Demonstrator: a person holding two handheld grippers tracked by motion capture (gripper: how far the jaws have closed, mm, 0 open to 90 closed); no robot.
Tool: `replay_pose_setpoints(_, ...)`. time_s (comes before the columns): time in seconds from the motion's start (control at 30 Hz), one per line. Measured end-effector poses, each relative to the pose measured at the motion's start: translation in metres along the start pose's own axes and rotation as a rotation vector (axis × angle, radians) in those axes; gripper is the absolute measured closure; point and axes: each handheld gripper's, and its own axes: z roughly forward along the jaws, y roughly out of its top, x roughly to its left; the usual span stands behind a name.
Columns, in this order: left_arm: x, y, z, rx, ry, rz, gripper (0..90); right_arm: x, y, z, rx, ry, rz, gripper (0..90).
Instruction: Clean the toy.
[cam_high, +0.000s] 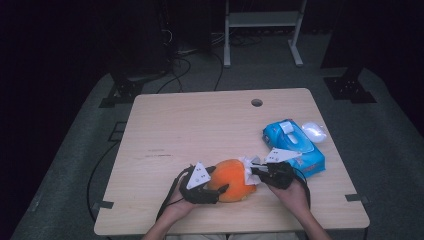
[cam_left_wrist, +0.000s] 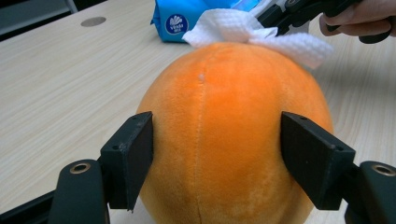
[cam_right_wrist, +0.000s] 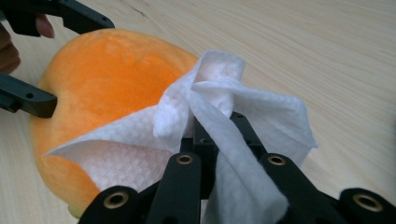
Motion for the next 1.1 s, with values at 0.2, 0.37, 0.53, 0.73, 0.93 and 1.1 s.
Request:
replay_pose_setpoints(0.2, -0.001, 0.008, 0.000, -0.062, -0.013, 0.004, 21.4, 0.005, 0.003, 0.002, -0.011, 0.002, -0.015, 82.4)
replay_pose_setpoints(0.37, -0.001, 0.004, 0.003, -0.018, 0.005, -0.023, 27.4, 0.007, 0.005, -0.001, -0.022, 0.001, -0.003, 82.5)
replay_pose_setpoints(0.53, -0.012, 0.005, 0.005, -0.023, -0.016, 0.038, 28.6, 0.022, 0.016, -0.005, -0.061, 0.040, -0.045, 82.3)
replay_pose_setpoints(0.73, -0.019, 0.005, 0.006, -0.024, -0.031, 0.066, 29.3, 0.007, 0.008, -0.002, -0.029, 0.031, 0.005, 82.2)
replay_pose_setpoints(0.93, -0.021, 0.006, 0.007, -0.025, -0.035, 0.075, 29.3, 0.017, 0.013, -0.005, -0.054, 0.029, -0.026, 82.2)
replay_pose_setpoints(1.1, -0.023, 0.006, 0.007, -0.031, -0.041, 0.080, 29.2, 0.027, 0.018, -0.003, -0.058, 0.043, -0.067, 82.2)
